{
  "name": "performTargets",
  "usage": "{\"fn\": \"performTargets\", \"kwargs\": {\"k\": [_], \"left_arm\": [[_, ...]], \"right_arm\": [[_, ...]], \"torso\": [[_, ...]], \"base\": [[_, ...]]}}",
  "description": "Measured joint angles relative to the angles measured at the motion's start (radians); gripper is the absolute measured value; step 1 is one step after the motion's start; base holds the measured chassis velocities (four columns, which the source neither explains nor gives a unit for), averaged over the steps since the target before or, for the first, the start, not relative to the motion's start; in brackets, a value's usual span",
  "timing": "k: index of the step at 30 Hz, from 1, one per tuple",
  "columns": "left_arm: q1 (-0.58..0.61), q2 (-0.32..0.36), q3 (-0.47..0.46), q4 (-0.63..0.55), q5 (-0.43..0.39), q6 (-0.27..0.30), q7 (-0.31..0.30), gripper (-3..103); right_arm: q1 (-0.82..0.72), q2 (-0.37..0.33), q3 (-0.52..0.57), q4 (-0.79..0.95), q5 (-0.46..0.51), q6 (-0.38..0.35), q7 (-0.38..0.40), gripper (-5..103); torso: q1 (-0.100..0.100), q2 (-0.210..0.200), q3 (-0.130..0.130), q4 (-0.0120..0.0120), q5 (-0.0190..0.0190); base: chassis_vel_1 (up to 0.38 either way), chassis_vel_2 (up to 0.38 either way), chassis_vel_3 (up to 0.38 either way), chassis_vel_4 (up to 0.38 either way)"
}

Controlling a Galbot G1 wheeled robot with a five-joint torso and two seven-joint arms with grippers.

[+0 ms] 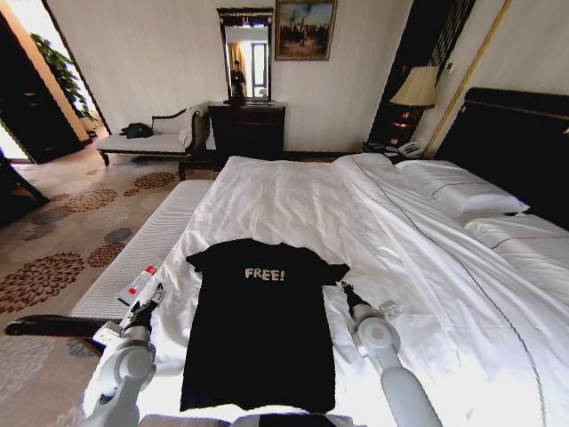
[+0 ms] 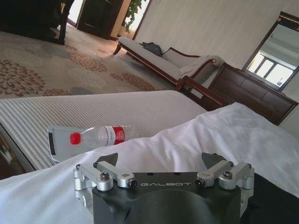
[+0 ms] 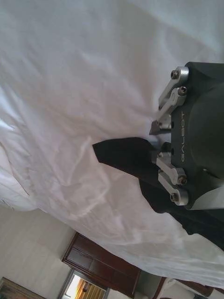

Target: Fold the clothes on the bed.

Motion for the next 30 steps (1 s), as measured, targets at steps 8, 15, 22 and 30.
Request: {"fn": "performTargets", "kwargs": {"k": [8, 15, 22, 30], "left_arm": [[0.005, 0.003, -0.006, -0.001, -0.002, 0.000, -0.001, 100], [0.004, 0.006, -0.006, 0.000, -0.002, -0.001, -0.001, 100], [-0.001, 0.006, -0.002, 0.004, -0.002, -0.001, -0.002, 100], [0.000, 0.011, -0.007, 0.006, -0.002, -0.001, -0.003, 100]], "right_arm": [[0.031, 0.022, -0.015, -0.049, 0.003, 0.029, -0.059, 47], [0.035, 0.028, -0.026, -0.052, 0.000, 0.037, -0.080, 69], [0.041, 0.031, -0.039, -0.048, -0.004, 0.037, -0.085, 96], [0.046, 0.033, -0.046, -0.049, -0.011, 0.038, -0.086, 65]], "torso": [[0.000, 0.000, 0.000, 0.0001, -0.0001], [0.000, 0.000, 0.000, 0.0001, -0.0001], [0.000, 0.000, 0.000, 0.0000, -0.0001], [0.000, 0.000, 0.000, 0.0001, -0.0001]], "base": [[0.000, 0.000, 0.000, 0.000], [0.000, 0.000, 0.000, 0.000], [0.000, 0.000, 0.000, 0.000], [0.000, 0.000, 0.000, 0.000]]}}
